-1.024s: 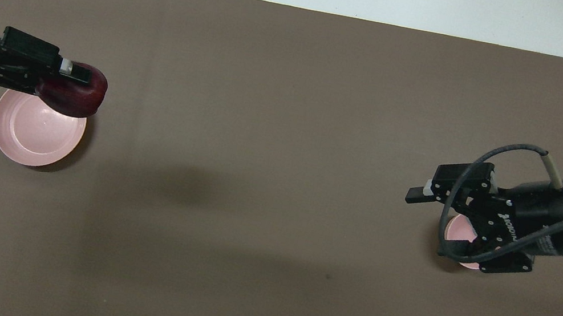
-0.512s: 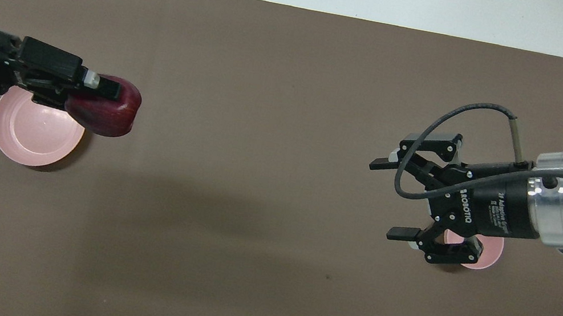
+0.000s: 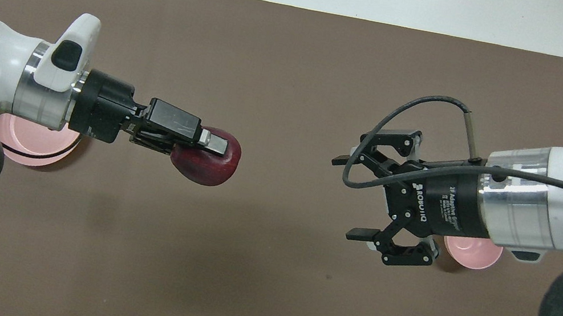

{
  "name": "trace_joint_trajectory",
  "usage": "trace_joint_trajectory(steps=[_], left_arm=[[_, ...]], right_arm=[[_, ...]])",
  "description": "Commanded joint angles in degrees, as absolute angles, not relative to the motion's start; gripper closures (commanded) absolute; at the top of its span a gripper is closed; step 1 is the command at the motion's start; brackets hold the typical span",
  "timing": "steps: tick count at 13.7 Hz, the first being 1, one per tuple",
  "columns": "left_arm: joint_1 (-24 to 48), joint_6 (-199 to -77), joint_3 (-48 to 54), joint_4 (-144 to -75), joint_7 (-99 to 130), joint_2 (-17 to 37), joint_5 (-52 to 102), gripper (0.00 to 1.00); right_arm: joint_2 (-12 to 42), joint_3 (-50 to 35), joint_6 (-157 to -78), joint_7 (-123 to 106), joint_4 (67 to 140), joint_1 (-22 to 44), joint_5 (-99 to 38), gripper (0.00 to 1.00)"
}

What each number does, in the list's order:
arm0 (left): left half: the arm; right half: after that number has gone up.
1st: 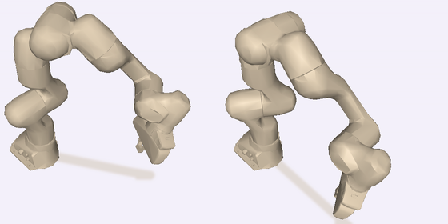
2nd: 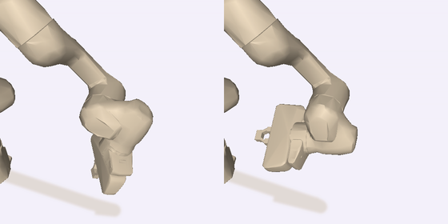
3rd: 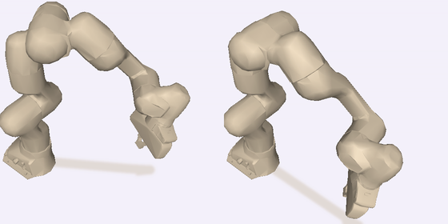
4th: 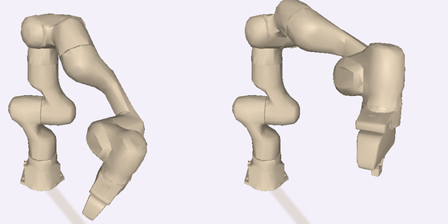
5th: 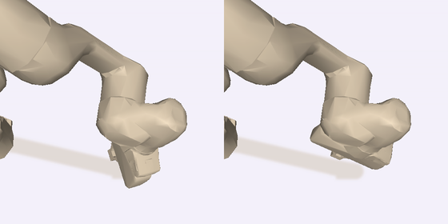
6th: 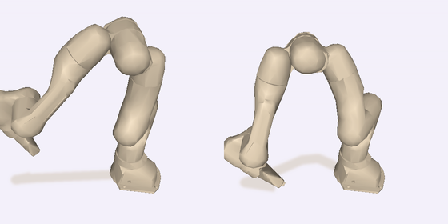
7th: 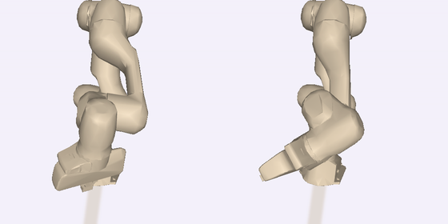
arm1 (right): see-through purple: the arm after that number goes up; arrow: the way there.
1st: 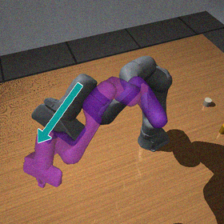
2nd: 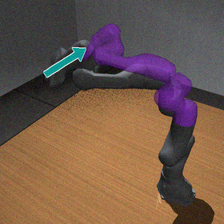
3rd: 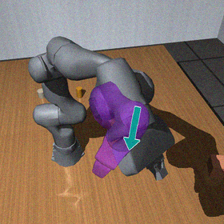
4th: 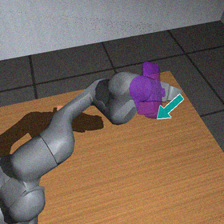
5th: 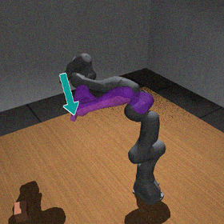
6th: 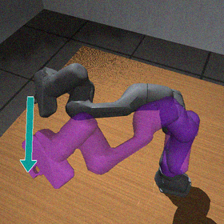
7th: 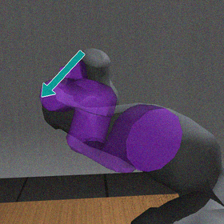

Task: Move apple from plate to bowl
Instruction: 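Lift the apple with the left gripper while the right gripper approaches, then close the right gripper on the apple held by the left gripper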

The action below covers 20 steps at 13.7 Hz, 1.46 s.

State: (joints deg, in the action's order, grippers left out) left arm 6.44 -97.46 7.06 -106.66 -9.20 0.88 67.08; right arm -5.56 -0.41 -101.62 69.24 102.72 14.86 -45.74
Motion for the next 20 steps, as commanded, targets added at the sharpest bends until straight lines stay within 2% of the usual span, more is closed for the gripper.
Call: trace_joint_trajectory(steps=[1,9,14,20], left_arm=[[7.9,-98.5,6.2,-109.1,-9.5,-1.5,69.6,1.0],[8.8,-98.5,6.2,-111.4,-8.4,-3.8,72.5,1.0],[11.7,-105.0,6.2,-112.1,-8.4,-4.1,72.2,1.0],[13.0,-104.8,6.2,-114.2,-8.1,-5.6,71.9,1.0]], right_arm=[[-4.8,-0.5,-102.2,73.5,102.1,15.6,-46.1,0.0],[1.0,-0.9,-106.5,95.9,99.7,19.6,-47.2,0.0],[0.7,-0.9,-107.5,96.2,99.9,23.3,-47.5,0.0],[1.5,-0.9,-109.2,96.5,99.9,25.2,-47.0,0.0]])
